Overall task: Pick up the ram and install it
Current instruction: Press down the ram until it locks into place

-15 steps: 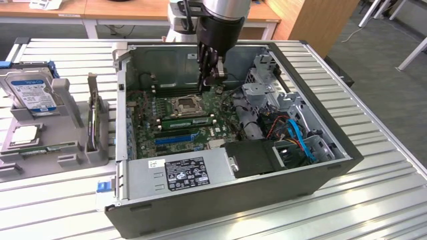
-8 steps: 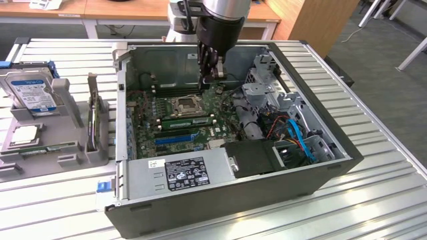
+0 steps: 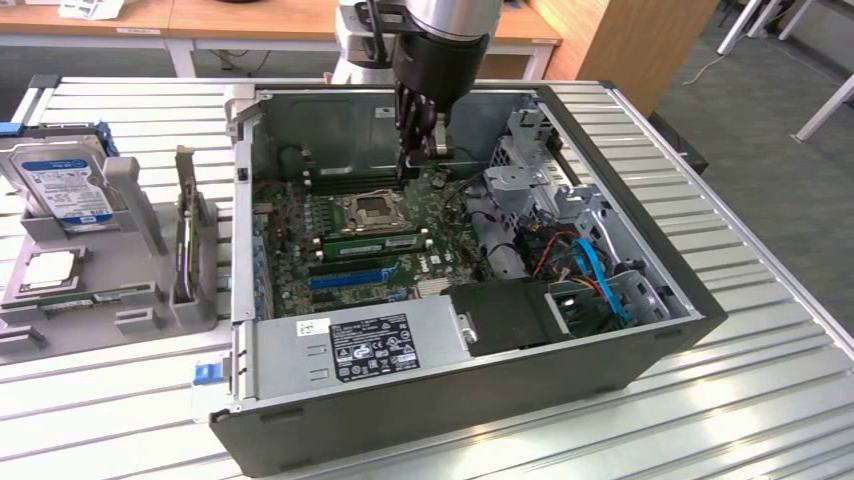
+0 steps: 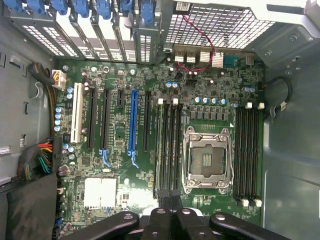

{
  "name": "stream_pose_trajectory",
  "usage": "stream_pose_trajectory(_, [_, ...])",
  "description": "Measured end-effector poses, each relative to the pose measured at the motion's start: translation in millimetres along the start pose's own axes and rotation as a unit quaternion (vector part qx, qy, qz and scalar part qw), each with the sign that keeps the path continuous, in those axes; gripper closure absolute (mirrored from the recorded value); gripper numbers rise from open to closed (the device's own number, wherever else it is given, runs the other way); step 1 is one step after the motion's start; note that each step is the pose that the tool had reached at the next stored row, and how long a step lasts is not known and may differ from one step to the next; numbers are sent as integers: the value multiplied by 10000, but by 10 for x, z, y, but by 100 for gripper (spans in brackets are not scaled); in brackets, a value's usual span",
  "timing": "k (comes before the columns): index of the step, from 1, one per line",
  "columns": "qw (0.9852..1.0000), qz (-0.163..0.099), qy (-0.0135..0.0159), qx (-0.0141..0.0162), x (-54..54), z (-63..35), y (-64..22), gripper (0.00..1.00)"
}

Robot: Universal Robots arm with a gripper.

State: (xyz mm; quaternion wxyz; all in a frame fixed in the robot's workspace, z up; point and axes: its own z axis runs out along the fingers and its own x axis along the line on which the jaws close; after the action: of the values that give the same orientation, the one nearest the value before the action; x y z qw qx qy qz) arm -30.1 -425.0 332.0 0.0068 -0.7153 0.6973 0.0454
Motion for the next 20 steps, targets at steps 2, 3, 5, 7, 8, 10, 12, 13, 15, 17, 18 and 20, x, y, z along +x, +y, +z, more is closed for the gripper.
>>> stream_pose_trajectory(2, [10000,0,0,0,0,-2,-25,90])
stream_pose_trajectory(3, [10000,0,0,0,1,-2,-42,90])
stream_pose_trajectory(5, [10000,1,1,-2,2,-5,-79,90])
stream_pose_trajectory(7, [10000,0,0,-4,2,-7,-116,90])
stream_pose_trajectory(8, [10000,1,0,-5,3,-7,-133,90])
stream_pose_trajectory(10, [10000,0,0,-7,4,-10,-170,90])
stream_pose_trajectory(12, [10000,1,0,-9,5,-11,-207,90])
stream_pose_trajectory(13, [10000,1,0,-10,6,-12,-224,90])
stream_pose_trajectory(15, [10000,1,0,-12,7,-14,-254,90])
stream_pose_trajectory(17, [10000,-1,1,-12,7,-15,-265,90])
stream_pose_trajectory(18, [10000,0,0,-12,7,-15,-265,90])
stream_pose_trajectory(20, [10000,-1,0,-12,7,-15,-265,90])
